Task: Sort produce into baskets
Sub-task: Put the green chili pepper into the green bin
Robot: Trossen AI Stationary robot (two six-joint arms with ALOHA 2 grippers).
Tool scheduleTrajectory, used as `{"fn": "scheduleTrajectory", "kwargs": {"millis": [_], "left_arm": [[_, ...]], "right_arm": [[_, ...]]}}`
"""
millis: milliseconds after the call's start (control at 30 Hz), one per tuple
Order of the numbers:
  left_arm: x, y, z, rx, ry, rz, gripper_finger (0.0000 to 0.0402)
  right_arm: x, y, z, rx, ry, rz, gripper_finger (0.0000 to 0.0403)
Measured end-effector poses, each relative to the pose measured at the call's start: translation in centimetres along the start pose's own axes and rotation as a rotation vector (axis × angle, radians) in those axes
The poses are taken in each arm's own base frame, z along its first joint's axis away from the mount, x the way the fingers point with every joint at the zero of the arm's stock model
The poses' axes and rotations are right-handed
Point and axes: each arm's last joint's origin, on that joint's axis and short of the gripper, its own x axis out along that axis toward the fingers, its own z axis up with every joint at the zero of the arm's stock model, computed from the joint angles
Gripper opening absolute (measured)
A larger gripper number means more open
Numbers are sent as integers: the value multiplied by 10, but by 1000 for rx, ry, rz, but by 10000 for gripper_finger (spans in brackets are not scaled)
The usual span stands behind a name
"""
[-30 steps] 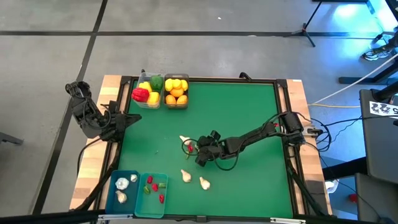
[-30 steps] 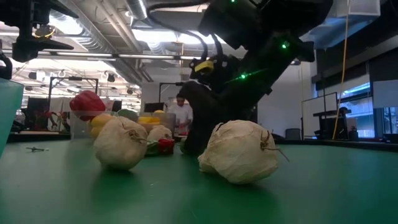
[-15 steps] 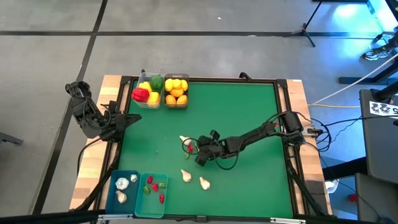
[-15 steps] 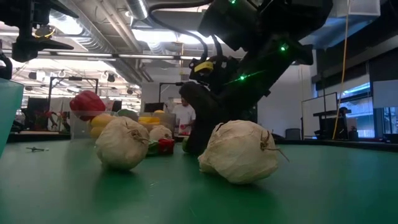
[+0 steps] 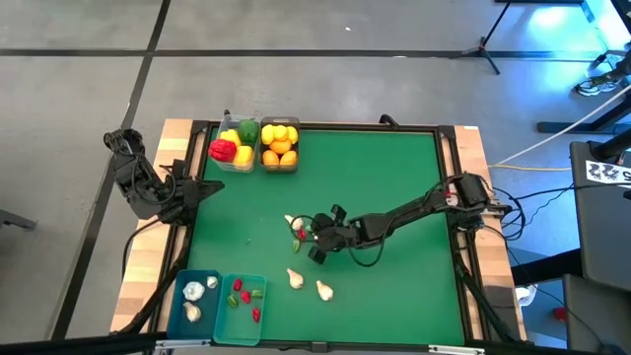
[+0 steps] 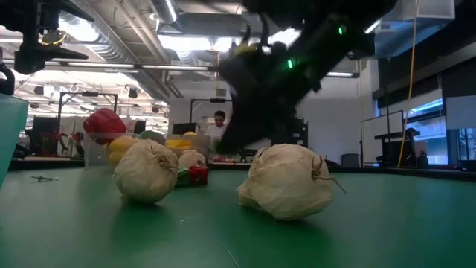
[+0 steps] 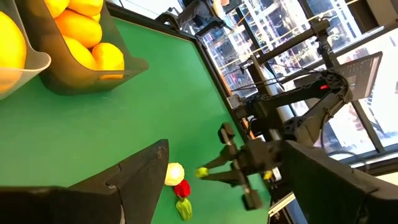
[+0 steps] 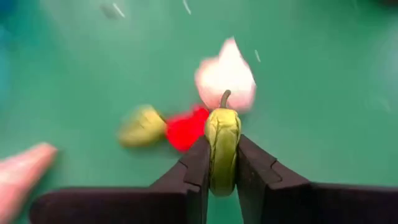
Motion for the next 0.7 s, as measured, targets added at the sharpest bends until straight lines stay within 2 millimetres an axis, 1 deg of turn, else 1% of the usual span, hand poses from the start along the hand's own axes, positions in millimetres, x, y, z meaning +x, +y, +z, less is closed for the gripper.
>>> {"fn": "scheduleTrajectory", "kwargs": {"millis": [67,167,267,333,500,600,700], "left_arm": [[0,0,0,0,-1,0,306],[0,0,0,-1,-1,0,306],[0,0,0,-1,-2,0,306],[0,0,0,-2,-2,0,306],[0,0,0,-1,-8,-1,306],[0,0,0,-1,-10,-1,306],[0,0,0,0,-9,0,306]], "right_arm": [[-7,5,9,-6,-52,51,54],[-17,18,25,-16,-157,173,55],[-28,37,44,-60,-230,284,55],[-35,54,55,-121,-285,346,55],[-46,90,77,-292,-389,418,55],[-48,110,90,-326,-450,466,55],[-39,125,100,-347,-475,529,56]]}}
